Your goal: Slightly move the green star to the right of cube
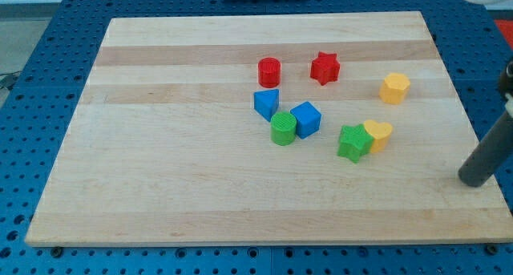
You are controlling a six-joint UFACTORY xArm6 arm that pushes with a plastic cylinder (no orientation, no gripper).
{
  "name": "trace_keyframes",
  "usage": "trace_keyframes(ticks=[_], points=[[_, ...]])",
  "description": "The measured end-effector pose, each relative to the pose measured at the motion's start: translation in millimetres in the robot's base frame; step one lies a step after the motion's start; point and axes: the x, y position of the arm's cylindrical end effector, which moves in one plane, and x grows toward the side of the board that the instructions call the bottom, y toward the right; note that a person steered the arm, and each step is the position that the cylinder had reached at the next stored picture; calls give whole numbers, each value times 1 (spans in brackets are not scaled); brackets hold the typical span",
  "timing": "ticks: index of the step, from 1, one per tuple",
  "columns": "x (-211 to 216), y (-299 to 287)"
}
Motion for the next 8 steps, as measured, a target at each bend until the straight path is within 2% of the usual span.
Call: trace_keyframes(ticks=[1,2,4,5,6,8], points=[[22,-60],[22,-112],[17,-123],[-27,-123],[-50,-123],[-54,-123]])
